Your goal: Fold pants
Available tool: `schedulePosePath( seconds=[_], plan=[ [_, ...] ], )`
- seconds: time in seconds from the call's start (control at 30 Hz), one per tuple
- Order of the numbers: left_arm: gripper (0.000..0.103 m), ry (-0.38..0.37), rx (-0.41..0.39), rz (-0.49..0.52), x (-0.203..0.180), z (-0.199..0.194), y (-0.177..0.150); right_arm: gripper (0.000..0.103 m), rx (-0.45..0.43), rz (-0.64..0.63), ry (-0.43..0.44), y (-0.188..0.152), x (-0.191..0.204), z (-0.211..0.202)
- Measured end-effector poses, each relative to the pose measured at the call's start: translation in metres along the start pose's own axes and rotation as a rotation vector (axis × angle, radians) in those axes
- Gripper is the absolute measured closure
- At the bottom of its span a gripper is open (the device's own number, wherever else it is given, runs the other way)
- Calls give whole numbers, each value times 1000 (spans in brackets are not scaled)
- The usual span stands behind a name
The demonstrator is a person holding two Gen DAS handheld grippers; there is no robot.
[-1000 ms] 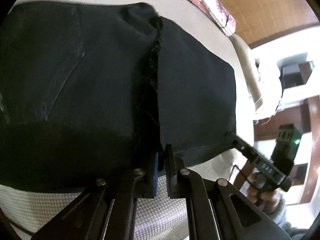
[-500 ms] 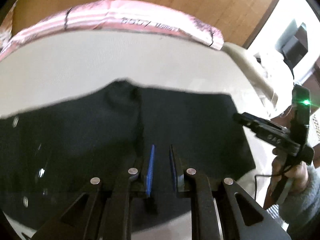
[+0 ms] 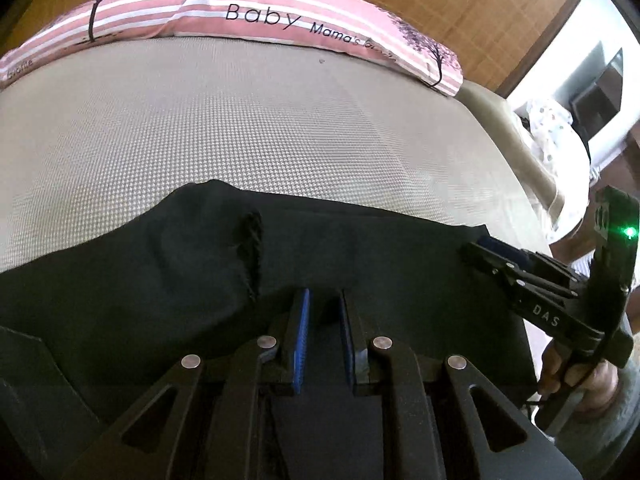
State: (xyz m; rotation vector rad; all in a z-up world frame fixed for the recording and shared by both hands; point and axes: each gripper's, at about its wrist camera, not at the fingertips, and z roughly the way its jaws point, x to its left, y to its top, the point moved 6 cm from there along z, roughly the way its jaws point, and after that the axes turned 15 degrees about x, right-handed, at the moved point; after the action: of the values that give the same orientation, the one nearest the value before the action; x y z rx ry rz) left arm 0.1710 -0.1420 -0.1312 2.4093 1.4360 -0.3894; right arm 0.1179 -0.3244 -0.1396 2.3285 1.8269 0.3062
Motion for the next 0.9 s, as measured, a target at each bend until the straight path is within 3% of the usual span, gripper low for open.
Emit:
schedulePosePath(
  seconds=[0.23, 0.33, 0.4, 0.53, 0.67, 0.9],
  plan=[
    [85, 25, -9, -15, 3, -21, -23, 57, -15, 20, 35, -15, 6, -12],
    [78, 80, -37, -17, 14, -43, -48, 56, -12, 1, 38, -28, 17, -17],
    [68, 87, -68, -41, 26, -63, -69, 54, -9, -11, 48, -36, 26, -19],
    [64, 45, -128, -191, 62, -100, -114, 54, 33, -19, 123, -52, 50, -18],
    [64, -8, -237, -375, 100, -143, -154, 52, 47, -86, 130, -63, 84, -15],
    [64, -84, -327, -624, 148, -176, -201, 50, 82, -210, 198, -79, 155, -12]
  ],
)
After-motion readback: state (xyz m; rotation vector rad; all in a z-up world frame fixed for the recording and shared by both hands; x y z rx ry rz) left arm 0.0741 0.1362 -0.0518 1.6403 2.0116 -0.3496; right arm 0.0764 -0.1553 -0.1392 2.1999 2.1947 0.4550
